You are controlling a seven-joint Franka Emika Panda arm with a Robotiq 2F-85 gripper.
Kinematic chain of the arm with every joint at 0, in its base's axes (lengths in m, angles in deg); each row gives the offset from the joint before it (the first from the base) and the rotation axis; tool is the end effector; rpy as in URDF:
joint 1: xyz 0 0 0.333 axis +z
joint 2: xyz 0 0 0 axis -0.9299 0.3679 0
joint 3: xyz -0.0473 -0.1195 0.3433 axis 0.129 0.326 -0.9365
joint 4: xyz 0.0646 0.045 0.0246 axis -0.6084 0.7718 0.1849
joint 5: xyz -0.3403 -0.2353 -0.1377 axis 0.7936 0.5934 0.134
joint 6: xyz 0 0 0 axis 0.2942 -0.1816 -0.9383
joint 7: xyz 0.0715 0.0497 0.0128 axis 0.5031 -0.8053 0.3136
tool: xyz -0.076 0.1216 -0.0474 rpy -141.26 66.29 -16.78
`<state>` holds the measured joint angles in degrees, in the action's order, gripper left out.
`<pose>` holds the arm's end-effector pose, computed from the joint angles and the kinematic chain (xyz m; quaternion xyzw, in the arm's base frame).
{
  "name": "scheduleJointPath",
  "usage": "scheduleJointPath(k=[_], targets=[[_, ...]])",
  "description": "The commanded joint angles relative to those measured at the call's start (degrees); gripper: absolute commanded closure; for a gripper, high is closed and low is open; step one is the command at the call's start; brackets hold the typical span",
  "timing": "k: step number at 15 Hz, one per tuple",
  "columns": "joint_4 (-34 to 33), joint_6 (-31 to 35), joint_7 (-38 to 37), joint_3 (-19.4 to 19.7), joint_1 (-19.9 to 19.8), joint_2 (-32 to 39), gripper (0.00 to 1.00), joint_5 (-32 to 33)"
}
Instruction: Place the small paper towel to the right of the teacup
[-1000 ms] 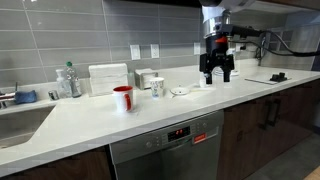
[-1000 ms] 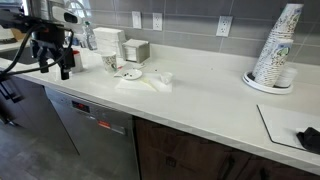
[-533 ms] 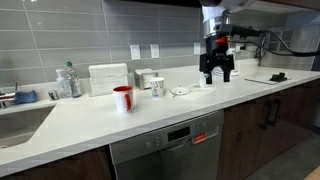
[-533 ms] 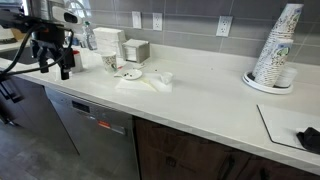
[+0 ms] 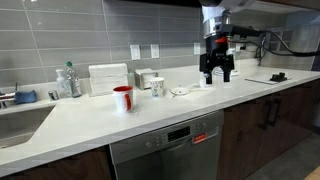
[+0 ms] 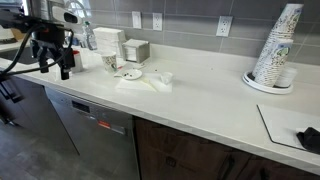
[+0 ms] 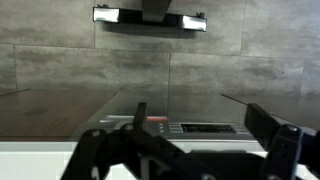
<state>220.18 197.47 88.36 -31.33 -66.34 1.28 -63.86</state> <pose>0.4241 0.0183 0.3932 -0.9939 -0.0442 0.0965 0.0309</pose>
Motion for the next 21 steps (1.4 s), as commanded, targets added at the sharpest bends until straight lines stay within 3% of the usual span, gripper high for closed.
scheduleJointPath(k=[1,21], targets=[[-0.1,-0.1,0.0,-0.2,-0.2,0.0,0.00,-0.1],[-1.4,1.3,0.1,-0.3,-0.1,1.2,0.00,-0.1]])
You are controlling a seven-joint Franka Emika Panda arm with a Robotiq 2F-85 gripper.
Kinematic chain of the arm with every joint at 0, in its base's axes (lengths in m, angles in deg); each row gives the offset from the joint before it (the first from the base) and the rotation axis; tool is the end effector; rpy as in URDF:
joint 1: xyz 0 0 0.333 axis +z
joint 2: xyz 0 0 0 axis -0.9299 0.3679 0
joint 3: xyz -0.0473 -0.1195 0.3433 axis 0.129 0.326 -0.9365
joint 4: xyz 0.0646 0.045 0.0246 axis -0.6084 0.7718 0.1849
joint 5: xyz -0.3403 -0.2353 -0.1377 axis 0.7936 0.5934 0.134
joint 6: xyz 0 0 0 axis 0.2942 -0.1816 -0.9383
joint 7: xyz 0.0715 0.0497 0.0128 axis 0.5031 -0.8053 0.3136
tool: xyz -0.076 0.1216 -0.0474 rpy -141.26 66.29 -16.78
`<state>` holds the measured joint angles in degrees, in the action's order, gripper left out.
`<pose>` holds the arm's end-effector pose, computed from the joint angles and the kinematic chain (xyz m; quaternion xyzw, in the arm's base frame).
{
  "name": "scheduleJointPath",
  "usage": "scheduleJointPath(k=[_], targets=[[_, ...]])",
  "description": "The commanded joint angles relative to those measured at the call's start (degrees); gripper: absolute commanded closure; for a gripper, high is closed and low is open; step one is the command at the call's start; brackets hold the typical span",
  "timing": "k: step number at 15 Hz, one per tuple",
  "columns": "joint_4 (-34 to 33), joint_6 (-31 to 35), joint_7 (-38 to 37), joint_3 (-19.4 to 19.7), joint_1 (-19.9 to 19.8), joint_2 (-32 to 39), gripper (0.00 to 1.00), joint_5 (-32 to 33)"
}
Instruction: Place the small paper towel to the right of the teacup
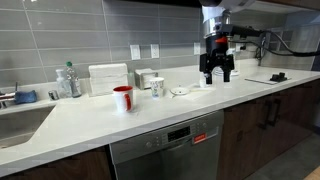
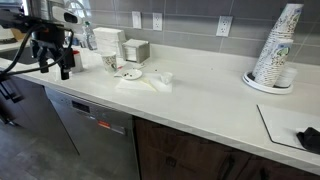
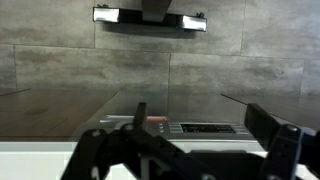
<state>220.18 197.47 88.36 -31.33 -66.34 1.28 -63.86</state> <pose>0.4241 0.0183 0.3932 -0.9939 -0.0442 0.0965 0.0309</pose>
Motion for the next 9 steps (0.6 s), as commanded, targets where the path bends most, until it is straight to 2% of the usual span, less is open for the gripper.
scheduleJointPath(k=[1,4,9], targets=[[-2.9,1.4,0.2,-0.2,0.0,2.3,0.00,-0.3],[-9.0,0.6,0.4,-0.2,0.0,5.8,0.00,-0.4],[-23.1,-1.8,1.9,0.0,-0.2,15.4,0.00,-1.0]])
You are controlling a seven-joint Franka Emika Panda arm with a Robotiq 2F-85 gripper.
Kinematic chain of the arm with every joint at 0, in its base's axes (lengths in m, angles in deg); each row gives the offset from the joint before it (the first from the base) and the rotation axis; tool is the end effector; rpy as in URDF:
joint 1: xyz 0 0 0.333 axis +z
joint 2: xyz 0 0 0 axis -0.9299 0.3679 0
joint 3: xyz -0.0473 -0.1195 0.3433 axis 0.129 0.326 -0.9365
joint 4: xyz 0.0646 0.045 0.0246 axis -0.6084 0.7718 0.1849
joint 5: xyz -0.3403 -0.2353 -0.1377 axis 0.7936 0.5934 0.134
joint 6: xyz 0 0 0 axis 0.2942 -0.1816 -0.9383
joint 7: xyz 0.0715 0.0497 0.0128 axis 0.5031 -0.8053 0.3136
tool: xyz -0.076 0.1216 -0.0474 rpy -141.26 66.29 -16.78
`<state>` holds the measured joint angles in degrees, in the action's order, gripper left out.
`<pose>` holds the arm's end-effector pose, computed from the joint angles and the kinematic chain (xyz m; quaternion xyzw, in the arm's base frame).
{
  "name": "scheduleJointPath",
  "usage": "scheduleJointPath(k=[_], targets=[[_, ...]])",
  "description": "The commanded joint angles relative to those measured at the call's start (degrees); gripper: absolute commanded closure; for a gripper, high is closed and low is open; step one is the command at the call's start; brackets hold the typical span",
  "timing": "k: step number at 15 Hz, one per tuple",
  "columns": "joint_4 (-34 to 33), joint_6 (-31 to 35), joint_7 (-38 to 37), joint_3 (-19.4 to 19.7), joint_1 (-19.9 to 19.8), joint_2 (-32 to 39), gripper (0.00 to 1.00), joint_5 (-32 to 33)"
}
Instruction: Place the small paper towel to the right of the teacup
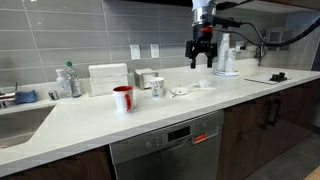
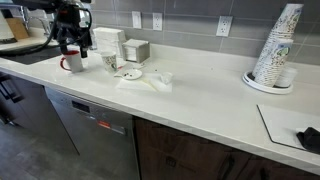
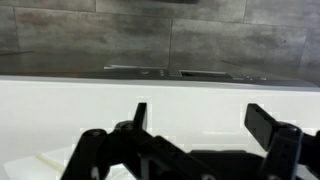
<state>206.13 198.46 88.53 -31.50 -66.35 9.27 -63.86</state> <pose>0.5094 0.0219 0.4480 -0.9978 -0.0482 0.0352 0.0288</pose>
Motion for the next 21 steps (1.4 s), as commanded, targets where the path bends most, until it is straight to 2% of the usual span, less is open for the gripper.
scheduleJointPath(k=[1,12,15,21], targets=[[-11.8,-3.5,1.7,0.2,-0.2,9.4,0.00,-1.3],[-42.6,-9.3,-3.3,-0.1,-2.6,32.1,0.00,-5.8],[-48.2,-8.9,-6.6,-0.1,-2.9,37.3,0.00,-5.8],[-53.2,-3.4,-11.8,-0.3,-2.5,45.0,0.00,-6.1]])
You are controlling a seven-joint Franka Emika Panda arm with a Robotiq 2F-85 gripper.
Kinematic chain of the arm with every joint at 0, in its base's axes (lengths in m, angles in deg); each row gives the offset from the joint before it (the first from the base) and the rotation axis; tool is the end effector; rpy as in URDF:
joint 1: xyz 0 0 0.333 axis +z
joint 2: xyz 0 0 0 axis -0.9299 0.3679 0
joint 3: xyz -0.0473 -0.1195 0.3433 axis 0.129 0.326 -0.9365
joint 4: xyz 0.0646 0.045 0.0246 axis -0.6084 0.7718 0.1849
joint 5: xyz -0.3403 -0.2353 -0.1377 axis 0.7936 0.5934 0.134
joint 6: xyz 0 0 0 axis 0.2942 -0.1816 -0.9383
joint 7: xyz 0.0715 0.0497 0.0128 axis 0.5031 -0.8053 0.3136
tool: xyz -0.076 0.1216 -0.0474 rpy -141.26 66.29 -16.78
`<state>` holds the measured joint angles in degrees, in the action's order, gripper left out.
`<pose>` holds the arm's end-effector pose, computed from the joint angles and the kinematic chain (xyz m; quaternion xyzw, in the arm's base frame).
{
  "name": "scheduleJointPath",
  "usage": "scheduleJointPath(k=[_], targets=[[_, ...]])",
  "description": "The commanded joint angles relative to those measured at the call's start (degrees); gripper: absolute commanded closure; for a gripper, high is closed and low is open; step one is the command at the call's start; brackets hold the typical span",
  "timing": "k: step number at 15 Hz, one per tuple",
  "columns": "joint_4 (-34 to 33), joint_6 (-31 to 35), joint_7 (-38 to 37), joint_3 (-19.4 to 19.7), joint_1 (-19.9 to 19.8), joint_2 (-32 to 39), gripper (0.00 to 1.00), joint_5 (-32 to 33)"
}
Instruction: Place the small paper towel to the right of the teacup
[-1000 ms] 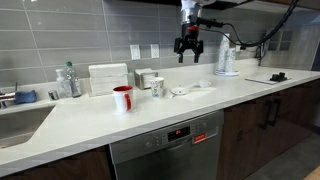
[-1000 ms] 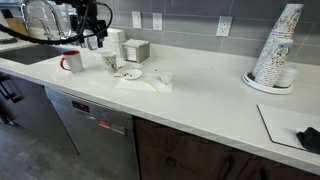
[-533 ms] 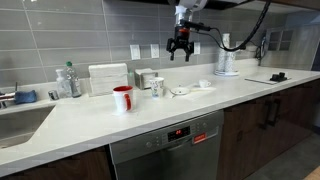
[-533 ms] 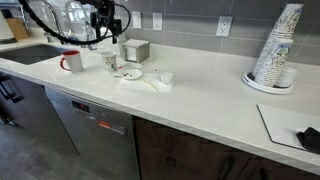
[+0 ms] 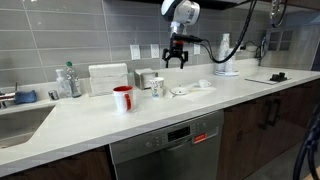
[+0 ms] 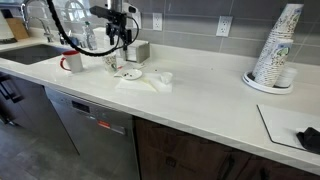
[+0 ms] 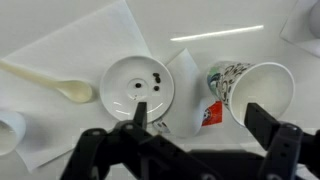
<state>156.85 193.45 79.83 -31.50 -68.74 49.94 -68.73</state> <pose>0.7733 0.0095 0.4218 -0.9961 0.0564 0.0063 0.0677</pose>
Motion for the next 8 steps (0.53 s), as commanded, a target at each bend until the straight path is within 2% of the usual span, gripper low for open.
scheduleJointPath(k=[1,8], targets=[[-4.2,3.5,-4.2,-0.2,-0.1,5.3,0.00,-1.3],[-6.1,9.4,-8.6,-1.0,0.5,10.5,0.00,-1.9]])
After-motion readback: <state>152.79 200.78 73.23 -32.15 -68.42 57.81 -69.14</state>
